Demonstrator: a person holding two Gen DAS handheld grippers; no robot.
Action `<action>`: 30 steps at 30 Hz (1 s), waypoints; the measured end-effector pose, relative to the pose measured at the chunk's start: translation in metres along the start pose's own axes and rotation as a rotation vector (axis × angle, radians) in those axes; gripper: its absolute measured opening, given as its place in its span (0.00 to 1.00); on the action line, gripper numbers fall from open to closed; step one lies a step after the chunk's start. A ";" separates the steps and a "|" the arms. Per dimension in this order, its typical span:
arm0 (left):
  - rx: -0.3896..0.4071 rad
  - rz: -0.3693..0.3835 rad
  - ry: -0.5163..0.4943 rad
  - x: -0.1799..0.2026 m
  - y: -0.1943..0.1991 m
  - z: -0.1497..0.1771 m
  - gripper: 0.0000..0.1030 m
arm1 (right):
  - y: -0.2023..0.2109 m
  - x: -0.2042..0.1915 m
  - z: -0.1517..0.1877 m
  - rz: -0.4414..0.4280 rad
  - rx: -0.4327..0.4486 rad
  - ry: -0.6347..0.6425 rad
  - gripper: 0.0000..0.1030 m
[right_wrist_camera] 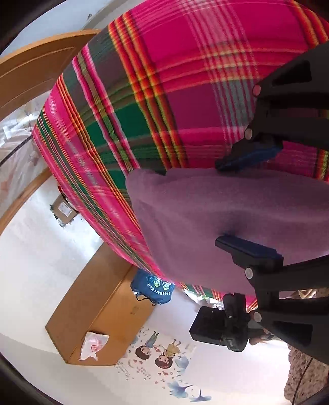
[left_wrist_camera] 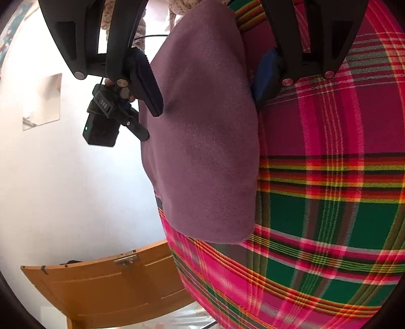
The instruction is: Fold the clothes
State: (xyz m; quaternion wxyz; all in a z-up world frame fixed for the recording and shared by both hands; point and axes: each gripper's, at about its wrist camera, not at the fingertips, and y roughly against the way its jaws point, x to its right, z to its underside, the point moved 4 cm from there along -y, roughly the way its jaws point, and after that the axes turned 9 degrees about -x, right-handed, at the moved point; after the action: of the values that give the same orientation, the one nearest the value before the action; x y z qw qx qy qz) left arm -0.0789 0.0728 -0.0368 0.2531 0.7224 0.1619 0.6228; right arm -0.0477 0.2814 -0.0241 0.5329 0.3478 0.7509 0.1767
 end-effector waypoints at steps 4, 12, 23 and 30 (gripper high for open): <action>-0.008 0.008 -0.015 0.004 -0.006 0.004 0.70 | -0.001 0.000 0.002 -0.004 -0.011 0.014 0.58; -0.017 0.010 0.000 0.000 -0.005 0.016 0.70 | 0.003 0.007 0.002 -0.010 -0.023 0.019 0.57; 0.006 -0.103 -0.014 0.014 -0.011 0.022 0.70 | 0.003 0.005 0.001 0.028 -0.005 0.008 0.54; -0.001 -0.082 0.083 0.003 -0.004 0.021 0.56 | 0.000 0.004 0.004 0.106 0.004 0.027 0.45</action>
State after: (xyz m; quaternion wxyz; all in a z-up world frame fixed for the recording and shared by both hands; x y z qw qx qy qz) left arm -0.0573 0.0743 -0.0393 0.2717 0.6887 0.2012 0.6414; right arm -0.0450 0.2836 -0.0283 0.5120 0.3857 0.7389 0.2078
